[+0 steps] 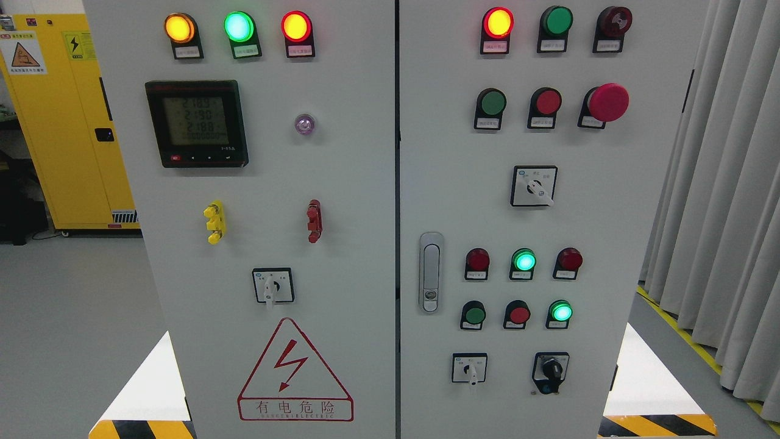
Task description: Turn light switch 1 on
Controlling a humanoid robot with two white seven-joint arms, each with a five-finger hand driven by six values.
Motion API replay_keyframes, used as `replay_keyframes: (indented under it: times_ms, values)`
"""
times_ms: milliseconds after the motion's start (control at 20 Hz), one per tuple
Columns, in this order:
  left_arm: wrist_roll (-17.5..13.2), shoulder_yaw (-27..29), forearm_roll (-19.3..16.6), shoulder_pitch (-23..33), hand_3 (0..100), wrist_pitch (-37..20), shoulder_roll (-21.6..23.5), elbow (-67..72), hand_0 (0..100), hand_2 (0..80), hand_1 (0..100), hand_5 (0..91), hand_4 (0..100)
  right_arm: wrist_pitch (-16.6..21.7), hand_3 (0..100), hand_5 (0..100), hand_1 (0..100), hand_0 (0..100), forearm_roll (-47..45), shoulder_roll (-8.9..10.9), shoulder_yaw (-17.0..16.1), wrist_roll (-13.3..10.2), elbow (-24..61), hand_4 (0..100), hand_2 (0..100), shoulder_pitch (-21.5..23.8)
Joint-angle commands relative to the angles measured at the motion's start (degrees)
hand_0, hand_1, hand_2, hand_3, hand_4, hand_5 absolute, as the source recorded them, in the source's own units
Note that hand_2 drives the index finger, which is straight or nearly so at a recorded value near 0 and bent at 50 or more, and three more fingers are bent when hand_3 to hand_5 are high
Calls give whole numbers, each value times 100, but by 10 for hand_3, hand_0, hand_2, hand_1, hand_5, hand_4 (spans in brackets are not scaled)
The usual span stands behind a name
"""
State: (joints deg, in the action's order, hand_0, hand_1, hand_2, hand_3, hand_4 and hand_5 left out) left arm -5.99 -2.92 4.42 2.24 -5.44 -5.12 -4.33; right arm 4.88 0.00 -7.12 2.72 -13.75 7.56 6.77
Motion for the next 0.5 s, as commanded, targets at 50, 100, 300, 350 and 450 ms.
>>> replay_keyframes:
  times_ms: [50, 100, 300, 350, 450]
  values:
    - [46, 46, 6, 5, 0, -1, 2, 73, 224, 0, 173, 0, 0, -5, 0, 0, 500, 0, -167, 0, 0, 4, 0, 0, 40, 0]
    - [46, 46, 6, 5, 0, -1, 2, 73, 224, 0, 172, 0, 0, -5, 0, 0, 500, 0, -167, 0, 0, -4, 0, 0, 40, 0]
    - [81, 63, 6, 5, 0, -45, 11, -67, 225, 0, 172, 0, 0, -5, 0, 0, 500, 0, -167, 0, 0, 4, 0, 0, 40, 0]
    - [90, 81, 15, 22, 0, -80, 37, -215, 225, 0, 171, 0, 0, -5, 0, 0, 500, 0, -167, 0, 0, 4, 0, 0, 40, 0]
    - [343, 247, -3, 84, 0, -124, 63, -689, 223, 0, 177, 0, 0, -5, 0, 0, 500, 0, -167, 0, 0, 4, 0, 0, 40, 0]
